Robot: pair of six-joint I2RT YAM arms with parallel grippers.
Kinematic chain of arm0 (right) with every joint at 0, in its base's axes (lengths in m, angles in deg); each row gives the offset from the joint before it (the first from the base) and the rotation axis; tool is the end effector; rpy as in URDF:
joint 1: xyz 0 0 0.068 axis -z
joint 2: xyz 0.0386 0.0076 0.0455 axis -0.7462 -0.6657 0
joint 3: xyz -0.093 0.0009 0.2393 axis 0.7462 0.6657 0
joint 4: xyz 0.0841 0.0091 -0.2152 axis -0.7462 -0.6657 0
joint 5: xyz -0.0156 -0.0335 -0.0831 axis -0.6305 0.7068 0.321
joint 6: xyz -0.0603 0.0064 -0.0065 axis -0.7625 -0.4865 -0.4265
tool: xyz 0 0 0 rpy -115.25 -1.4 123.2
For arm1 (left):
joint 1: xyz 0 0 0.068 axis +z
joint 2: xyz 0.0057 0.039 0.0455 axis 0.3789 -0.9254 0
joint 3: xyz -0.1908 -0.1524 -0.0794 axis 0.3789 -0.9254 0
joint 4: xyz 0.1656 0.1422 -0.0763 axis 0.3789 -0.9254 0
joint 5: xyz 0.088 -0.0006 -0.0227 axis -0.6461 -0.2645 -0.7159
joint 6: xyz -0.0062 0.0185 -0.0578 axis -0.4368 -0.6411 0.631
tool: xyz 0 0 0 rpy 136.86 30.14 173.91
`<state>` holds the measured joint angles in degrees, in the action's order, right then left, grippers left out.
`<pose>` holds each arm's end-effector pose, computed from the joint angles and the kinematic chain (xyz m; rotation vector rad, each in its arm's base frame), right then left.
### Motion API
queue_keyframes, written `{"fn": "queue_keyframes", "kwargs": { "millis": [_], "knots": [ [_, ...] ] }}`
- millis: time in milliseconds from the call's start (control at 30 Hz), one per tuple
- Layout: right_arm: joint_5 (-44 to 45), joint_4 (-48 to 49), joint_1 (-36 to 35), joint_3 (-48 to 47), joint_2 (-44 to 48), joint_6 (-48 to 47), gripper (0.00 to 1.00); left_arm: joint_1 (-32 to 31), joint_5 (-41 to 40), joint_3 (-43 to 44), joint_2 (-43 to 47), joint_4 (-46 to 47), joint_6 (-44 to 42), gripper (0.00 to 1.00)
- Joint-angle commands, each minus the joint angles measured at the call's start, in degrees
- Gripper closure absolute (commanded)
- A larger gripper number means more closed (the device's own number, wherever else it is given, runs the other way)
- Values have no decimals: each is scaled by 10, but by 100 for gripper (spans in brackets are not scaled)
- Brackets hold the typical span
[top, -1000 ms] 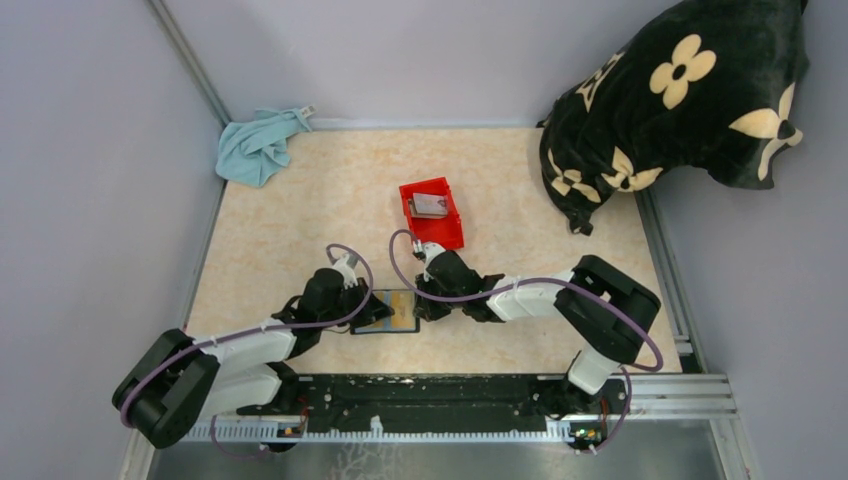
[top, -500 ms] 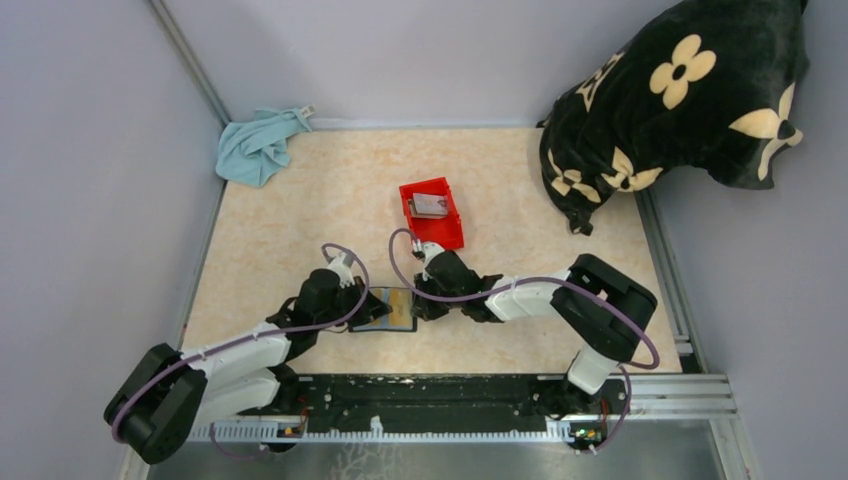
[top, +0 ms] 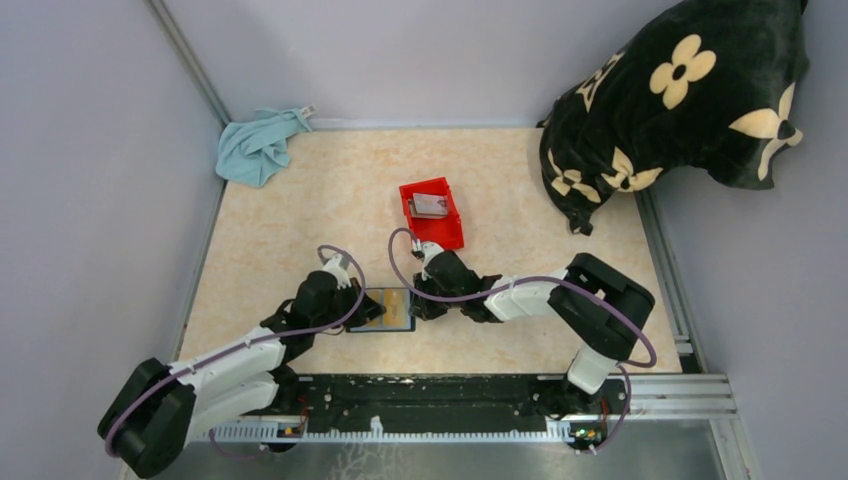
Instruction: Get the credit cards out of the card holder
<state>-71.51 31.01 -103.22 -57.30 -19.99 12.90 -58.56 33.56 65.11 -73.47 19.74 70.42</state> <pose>0.1689 0.2521 0.1412 -0.5660 2.3902 0.9101 0.1341 -0.1065 0.1452 -0.0525 2.2975 -0.9275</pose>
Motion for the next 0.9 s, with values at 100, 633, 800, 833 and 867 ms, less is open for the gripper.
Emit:
{"fn": "queue_keyframes", "kwargs": {
  "millis": [100, 633, 800, 833, 867],
  "knots": [
    [2, 11, 2, 10, -19, 0, 100, 5, -24, 11, 29, -50, -31, 100],
    [-1, 9, 5, 6, -25, -3, 100, 36, -48, 31, 106, -149, -62, 100],
    [-1, 7, 6, 6, -22, -3, 100, 40, -54, 49, 125, -177, -65, 100],
    [-1, 7, 5, 7, -19, -3, 100, 40, -57, 53, 128, -182, -62, 100],
    [0, 7, 5, 8, -15, -3, 100, 40, -61, 58, 131, -191, -58, 100]
  ]
}}
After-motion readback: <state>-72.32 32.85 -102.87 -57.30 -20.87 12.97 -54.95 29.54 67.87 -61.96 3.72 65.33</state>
